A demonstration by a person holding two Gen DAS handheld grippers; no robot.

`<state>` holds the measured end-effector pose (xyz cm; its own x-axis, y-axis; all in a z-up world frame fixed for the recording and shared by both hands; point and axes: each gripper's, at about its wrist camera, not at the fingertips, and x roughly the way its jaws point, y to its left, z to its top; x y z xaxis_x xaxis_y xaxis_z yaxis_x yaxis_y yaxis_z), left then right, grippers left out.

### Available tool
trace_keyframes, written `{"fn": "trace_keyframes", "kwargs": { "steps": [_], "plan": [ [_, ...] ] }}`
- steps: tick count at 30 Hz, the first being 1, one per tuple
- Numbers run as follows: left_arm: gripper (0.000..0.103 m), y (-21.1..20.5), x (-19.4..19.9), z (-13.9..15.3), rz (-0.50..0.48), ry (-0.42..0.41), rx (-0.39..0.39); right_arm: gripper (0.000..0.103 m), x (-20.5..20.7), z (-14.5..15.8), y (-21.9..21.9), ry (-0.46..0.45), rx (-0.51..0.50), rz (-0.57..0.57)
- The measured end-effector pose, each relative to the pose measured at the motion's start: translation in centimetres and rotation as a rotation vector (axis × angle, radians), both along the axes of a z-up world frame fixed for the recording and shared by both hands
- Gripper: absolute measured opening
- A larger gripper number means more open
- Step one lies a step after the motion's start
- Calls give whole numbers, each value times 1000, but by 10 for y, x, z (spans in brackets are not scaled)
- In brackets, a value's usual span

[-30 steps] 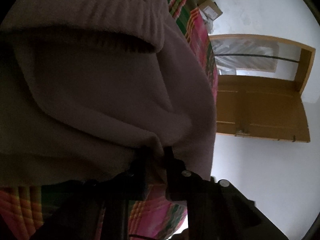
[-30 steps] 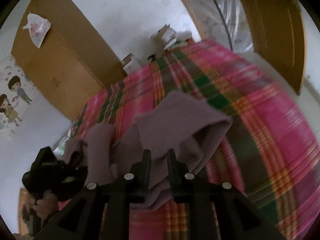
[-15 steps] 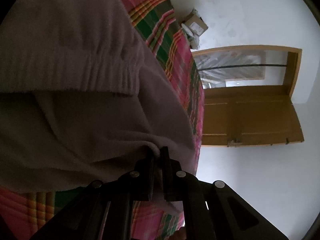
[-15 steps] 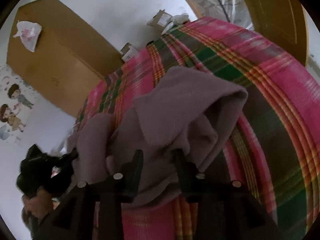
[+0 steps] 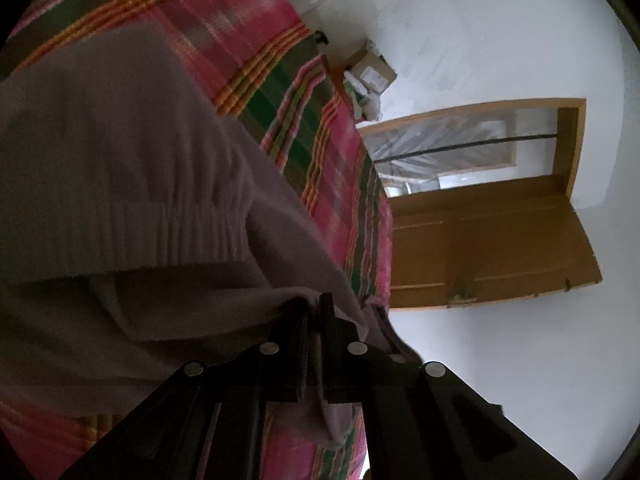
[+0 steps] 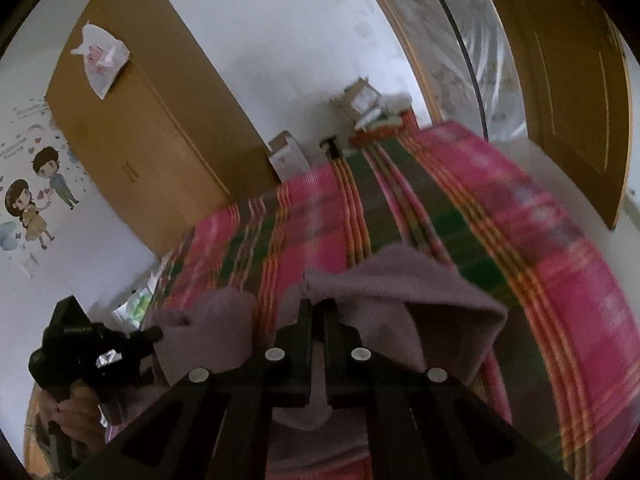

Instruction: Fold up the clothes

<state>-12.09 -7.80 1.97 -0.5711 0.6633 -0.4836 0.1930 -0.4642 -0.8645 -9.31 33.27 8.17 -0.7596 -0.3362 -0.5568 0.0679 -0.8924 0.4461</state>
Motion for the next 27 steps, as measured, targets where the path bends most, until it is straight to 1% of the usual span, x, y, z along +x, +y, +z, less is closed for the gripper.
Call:
{"fn": "trace_keyframes", "kwargs": {
  "steps": [4, 7, 12, 14, 15, 18, 21, 23, 25, 27],
  "plan": [
    [3, -5, -2, 2, 15, 9, -9, 4, -16, 24, -6, 67, 14, 2],
    [3, -9, -3, 2, 25, 11, -15, 4, -33, 36, -10, 85, -1, 14],
    [3, -16, -6, 3, 43, 14, -26, 4, -64, 43, -19, 86, 22, -6],
    [3, -19, -7, 3, 50, 16, -31, 4, -72, 36, -19, 55, -10, -5],
    [3, -17, -7, 1, 44, 14, -36, 4, -75, 32, -20, 40, -18, 1],
    [3, -13, -4, -4, 8, 6, -29, 4, -78, 26, -20, 31, 23, -21],
    [3, -6, 2, -5, -40, -5, -36, 4, -87, 29, -19, 35, 13, -32],
    [3, -3, 7, -6, -67, -15, -38, 4, -93, 33, -18, 50, 29, -45],
    [7, 1, 11, -5, -99, -7, -26, 4, -99, 36, -19, 58, 41, -54],
    [8, 6, 15, -5, -121, -2, -34, 4, -105, 39, -20, 62, 51, -60]
  ]
}}
